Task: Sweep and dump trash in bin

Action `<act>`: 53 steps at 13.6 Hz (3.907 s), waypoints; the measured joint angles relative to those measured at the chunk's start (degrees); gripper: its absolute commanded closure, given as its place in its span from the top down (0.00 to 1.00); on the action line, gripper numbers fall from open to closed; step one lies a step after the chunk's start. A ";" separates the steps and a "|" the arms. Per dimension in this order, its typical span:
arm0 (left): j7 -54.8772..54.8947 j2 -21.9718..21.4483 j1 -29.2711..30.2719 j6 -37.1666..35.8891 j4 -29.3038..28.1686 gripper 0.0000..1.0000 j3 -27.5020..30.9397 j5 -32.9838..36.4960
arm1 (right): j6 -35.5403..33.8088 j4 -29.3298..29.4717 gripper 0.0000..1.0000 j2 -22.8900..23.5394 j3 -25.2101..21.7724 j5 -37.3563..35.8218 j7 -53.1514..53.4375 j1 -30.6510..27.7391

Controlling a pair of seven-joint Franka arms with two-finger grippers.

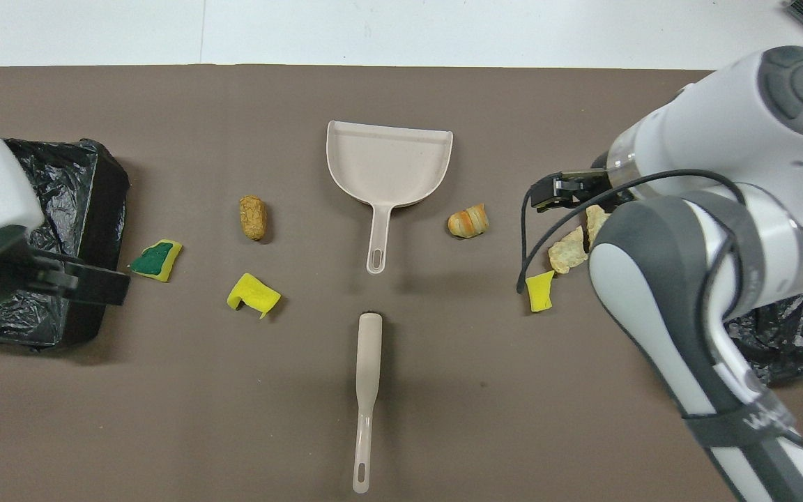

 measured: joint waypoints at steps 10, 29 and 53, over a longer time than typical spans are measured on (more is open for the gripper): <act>-28.11 -9.20 -25.53 21.86 -30.55 1.00 -0.96 -0.14 | 7.18 4.63 1.00 10.54 0.11 0.00 12.77 8.67; -49.17 -1.39 -41.99 45.43 -49.72 0.00 -0.63 -0.18 | 13.49 11.20 0.68 23.25 0.07 -3.70 28.02 19.82; -40.65 -4.85 -3.71 23.63 -44.96 0.00 1.22 20.64 | -5.00 8.92 0.00 11.81 -0.12 -2.01 -22.71 11.58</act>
